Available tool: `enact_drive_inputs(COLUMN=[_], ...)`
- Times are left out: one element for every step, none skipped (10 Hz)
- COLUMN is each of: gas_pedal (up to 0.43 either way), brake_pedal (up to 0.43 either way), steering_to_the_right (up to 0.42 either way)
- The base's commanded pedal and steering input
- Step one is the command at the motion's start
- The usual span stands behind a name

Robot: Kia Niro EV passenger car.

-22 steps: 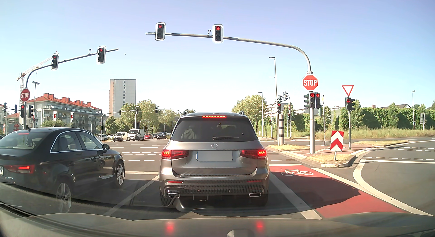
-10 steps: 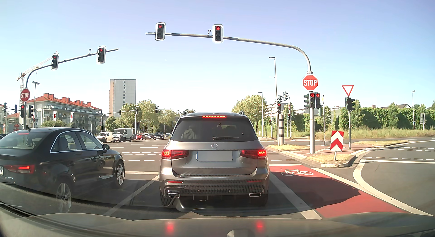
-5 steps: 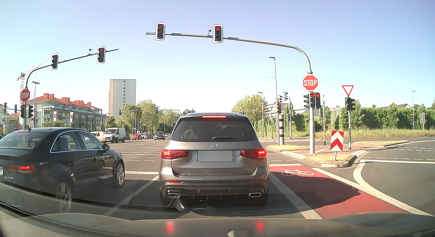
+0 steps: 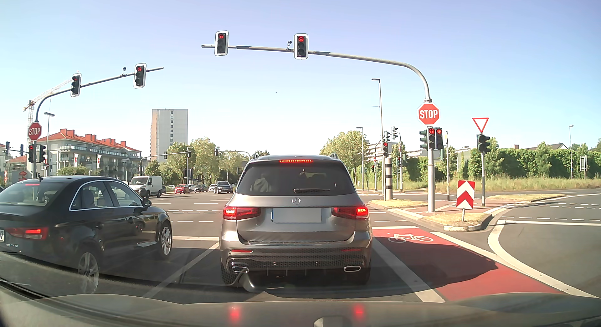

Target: Follow the waypoints while adhering to traffic rules and regulations

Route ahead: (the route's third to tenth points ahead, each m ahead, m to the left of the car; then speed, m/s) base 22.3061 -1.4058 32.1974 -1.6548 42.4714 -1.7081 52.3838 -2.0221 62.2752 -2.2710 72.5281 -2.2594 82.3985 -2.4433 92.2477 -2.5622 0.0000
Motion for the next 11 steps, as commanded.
enact_drive_inputs(gas_pedal=[0.000,0.000,0.000,0.000,0.000,0.000,0.000,0.000,0.000,0.000,0.000], brake_pedal=[0.421,0.421,0.415,0.421,0.415,0.415,0.421,0.415,0.421,0.421,0.421], steering_to_the_right=[0.000,0.000,0.000,0.000,0.000,0.000,0.000,0.000,0.000,0.000,0.000])
